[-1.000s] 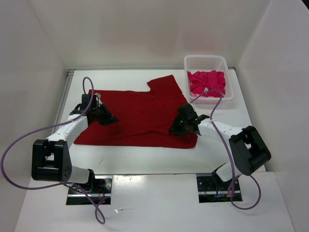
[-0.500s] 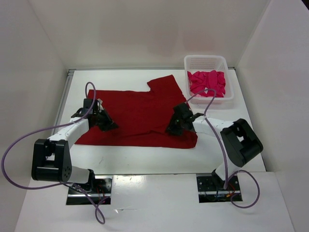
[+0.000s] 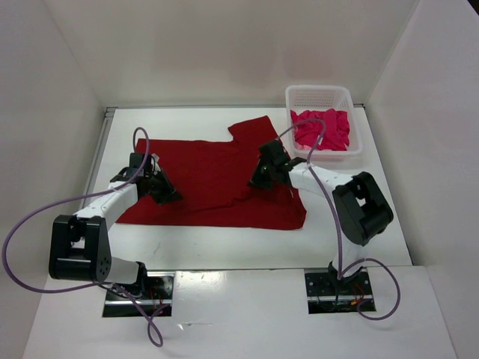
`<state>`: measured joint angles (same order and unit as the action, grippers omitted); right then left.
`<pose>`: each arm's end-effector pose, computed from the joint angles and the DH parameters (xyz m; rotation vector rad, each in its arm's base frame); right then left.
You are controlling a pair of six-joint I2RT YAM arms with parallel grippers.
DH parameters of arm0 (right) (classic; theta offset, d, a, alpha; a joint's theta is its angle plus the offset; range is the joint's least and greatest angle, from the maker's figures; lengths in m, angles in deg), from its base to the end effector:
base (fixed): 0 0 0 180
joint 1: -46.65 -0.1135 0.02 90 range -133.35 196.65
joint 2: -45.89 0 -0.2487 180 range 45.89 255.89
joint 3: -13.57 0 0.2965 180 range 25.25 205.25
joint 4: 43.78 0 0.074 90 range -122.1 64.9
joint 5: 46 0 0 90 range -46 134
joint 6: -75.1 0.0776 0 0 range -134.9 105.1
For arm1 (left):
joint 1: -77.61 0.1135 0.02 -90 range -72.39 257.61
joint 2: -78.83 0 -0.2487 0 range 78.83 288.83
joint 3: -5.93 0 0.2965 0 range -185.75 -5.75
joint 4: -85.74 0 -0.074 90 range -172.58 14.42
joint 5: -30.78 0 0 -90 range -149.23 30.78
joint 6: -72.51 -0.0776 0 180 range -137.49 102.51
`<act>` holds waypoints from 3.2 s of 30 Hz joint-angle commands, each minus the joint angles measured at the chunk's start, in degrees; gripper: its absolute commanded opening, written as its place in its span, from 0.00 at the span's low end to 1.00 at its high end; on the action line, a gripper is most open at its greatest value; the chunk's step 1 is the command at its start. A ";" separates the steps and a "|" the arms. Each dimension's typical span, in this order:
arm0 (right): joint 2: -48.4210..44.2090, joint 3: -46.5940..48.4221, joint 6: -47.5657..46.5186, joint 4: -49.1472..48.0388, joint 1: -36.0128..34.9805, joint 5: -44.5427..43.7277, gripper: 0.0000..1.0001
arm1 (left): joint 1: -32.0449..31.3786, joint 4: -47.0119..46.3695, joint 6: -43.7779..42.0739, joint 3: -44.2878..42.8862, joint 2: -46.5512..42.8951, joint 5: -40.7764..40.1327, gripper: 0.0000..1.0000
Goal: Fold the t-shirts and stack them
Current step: Fold the flattened tshirt in 1/3 of the way, then grap the side of the flattened tshirt furthest away from the robot with both arms
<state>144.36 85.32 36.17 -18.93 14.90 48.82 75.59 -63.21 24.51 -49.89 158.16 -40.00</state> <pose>0.3499 0.2242 0.1076 0.4000 2.5783 0.6838 0.3301 -0.0372 0.1196 -0.7565 2.4909 -0.7193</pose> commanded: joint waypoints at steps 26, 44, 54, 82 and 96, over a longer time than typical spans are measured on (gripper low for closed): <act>-3.56 -3.54 0.25 1.16 -7.62 -0.43 0.00 | -1.75 8.75 -4.91 -3.42 1.17 -3.84 0.01; 4.80 -6.63 0.79 1.24 -15.80 -2.97 0.00 | -9.58 4.88 0.19 1.95 13.93 -4.55 0.00; -1.09 -12.61 1.84 5.72 -19.93 -1.66 0.00 | -8.26 13.91 8.71 9.78 -0.11 -1.82 0.00; -14.54 6.99 -8.53 6.87 -5.87 2.30 0.02 | 13.88 2.24 0.89 -48.04 36.41 -20.98 0.40; -14.01 5.76 -9.67 5.73 -3.67 2.30 0.09 | 14.68 10.32 -5.96 -64.58 51.28 -29.51 0.41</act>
<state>131.86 90.87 27.80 -11.46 10.53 50.92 90.39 -55.18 21.38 -112.38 208.69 -66.78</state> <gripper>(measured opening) 0.077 0.409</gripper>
